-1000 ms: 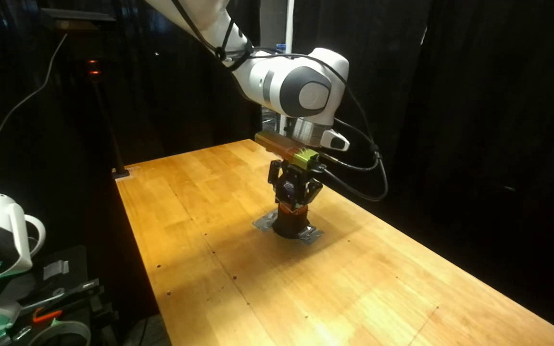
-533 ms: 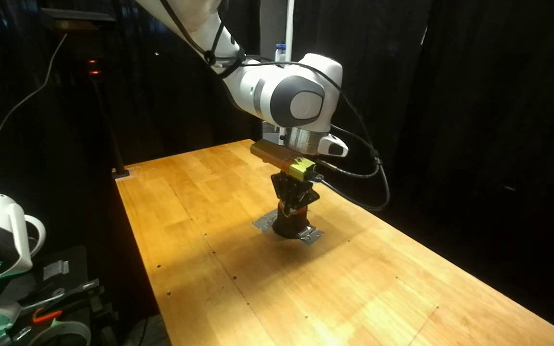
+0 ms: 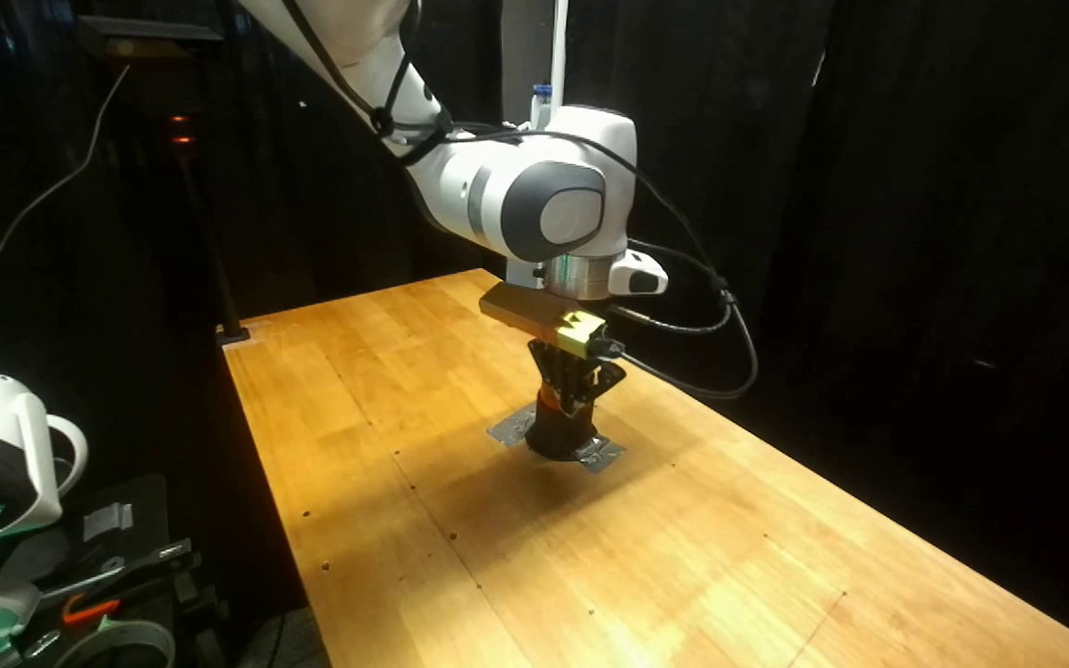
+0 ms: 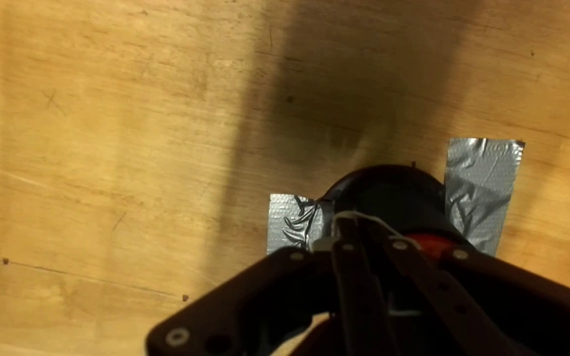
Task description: Put the rubber band around the base of the cup
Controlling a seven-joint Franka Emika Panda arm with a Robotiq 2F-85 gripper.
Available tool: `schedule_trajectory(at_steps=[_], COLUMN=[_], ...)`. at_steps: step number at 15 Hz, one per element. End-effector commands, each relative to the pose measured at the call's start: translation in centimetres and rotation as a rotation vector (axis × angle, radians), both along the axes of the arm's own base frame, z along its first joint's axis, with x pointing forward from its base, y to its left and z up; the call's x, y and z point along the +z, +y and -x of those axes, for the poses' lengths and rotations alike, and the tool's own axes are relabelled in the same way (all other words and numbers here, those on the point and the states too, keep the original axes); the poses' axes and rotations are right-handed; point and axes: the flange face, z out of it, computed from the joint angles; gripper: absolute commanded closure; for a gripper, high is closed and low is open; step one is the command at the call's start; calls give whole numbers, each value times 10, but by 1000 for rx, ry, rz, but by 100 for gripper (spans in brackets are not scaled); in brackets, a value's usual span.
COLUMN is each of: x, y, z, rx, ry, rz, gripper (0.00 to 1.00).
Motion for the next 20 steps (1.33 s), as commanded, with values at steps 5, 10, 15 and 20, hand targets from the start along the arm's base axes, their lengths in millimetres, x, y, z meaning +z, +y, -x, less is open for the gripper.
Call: schedule_trajectory(at_steps=[5,10,15,20], x=[3,8,19,27], y=[15,29,11,-10], z=[14,25,42,65], rx=[6,-17,-13,47], ry=[-156,-219,-241,-335], rz=[208,249,141,0], gripper=[91,91,91,91])
